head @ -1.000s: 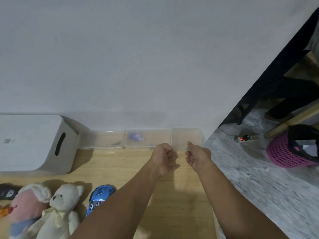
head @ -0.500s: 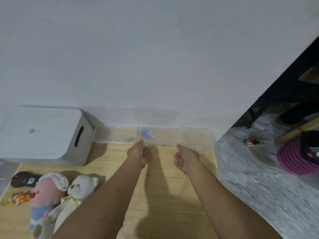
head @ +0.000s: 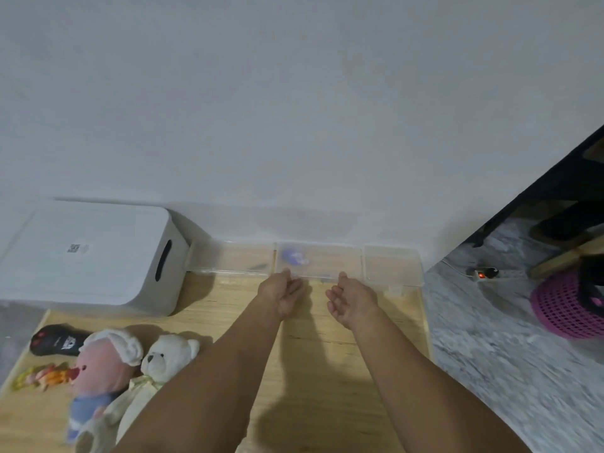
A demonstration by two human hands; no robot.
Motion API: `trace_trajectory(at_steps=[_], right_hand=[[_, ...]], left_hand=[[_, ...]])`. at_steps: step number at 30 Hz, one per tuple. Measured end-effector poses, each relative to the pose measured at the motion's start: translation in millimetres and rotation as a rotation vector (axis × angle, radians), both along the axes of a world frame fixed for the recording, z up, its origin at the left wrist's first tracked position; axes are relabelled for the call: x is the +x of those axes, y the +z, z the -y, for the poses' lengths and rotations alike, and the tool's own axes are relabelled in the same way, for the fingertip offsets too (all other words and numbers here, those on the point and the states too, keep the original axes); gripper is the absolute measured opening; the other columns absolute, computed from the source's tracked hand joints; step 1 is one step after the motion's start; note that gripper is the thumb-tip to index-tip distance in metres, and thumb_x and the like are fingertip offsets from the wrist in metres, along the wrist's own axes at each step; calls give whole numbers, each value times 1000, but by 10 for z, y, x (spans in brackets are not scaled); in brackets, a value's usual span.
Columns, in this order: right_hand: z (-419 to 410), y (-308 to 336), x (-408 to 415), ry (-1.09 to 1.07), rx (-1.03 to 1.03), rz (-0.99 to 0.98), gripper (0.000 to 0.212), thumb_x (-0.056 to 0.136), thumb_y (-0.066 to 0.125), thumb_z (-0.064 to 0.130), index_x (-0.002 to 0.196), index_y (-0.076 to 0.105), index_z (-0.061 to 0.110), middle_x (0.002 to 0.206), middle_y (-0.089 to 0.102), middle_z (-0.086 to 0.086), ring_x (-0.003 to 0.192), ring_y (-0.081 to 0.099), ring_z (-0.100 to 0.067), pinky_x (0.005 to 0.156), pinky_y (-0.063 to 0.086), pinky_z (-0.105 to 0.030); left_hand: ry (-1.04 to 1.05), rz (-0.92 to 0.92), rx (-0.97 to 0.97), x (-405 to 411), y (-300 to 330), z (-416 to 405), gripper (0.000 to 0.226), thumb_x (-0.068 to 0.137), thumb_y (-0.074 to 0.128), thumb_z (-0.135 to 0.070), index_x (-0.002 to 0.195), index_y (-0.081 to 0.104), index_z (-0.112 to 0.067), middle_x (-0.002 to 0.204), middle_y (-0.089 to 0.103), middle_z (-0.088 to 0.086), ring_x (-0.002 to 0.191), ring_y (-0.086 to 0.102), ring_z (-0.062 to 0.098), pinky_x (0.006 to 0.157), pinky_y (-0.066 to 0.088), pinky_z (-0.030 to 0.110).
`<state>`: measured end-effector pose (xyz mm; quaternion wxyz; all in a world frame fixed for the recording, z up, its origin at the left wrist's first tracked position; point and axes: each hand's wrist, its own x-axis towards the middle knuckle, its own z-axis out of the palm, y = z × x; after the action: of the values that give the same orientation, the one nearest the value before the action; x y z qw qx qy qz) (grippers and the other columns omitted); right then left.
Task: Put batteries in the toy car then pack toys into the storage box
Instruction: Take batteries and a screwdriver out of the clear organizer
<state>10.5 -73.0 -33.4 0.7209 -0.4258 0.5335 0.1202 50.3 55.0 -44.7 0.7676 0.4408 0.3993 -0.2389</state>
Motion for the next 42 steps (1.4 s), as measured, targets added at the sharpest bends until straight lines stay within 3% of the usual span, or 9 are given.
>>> trace_trajectory(at_steps=[5,8,12,15,25,33,37,40,42], right_hand=[[-35,53,17,-31,-18,-4,21,94,61,26,104,61,8,79,63,-4,66,65,-16,55,45,-27],[-50,107,17,-36,-38,14,21,94,61,27,103,59,8,80,63,-4,63,65,-15,52,43,-25],[-86,187,14,-50,-61,45,21,94,61,26,102,58,7,80,62,-4,64,63,-16,56,44,-28],[-134,215,-14,-44,-90,56,25,93,62,29,103,60,7,80,62,-4,65,62,-16,58,46,-29],[-902,157,104,278,26,47,35,90,66,26,118,62,6,86,65,-2,70,62,-12,59,49,-26],[-1414,38,339,216,73,32,31,93,62,24,116,61,3,83,64,-3,66,62,-13,59,50,-26],[-1476,30,382,201,77,18,30,95,59,23,118,60,5,84,66,-1,69,65,-13,61,48,-25],[-1497,37,385,191,63,5,26,95,59,19,117,60,5,83,66,-3,70,68,-16,59,48,-26],[-1511,55,385,179,49,10,24,95,58,16,116,59,5,85,66,-5,70,69,-17,58,49,-26]], left_hand=[[48,-17,-27,7,-36,14,19,101,46,-11,86,49,0,80,49,13,69,53,21,71,56,38],[25,-7,-50,-15,9,4,18,101,47,-14,90,50,0,79,47,11,68,52,20,57,58,37],[-37,-6,-86,-49,86,-79,31,99,53,-29,90,50,1,84,45,12,71,48,23,74,52,46],[-30,-14,-15,-42,107,-224,38,93,57,-39,90,52,-1,81,45,12,67,45,24,63,48,38],[92,-22,227,136,28,-1134,28,99,50,-22,76,45,-7,70,40,6,56,39,17,56,40,31],[113,0,201,365,-79,-1514,17,99,44,-9,83,51,-8,73,49,9,62,49,19,62,49,34],[101,9,178,411,-109,-1533,18,101,37,-4,90,51,-3,75,49,12,66,51,20,54,55,31],[130,27,121,420,-109,-1543,17,103,36,-5,114,48,-3,85,53,13,74,54,22,72,54,33],[157,25,78,426,-81,-1554,15,104,34,-5,109,47,-3,86,52,13,75,53,23,81,54,36]])
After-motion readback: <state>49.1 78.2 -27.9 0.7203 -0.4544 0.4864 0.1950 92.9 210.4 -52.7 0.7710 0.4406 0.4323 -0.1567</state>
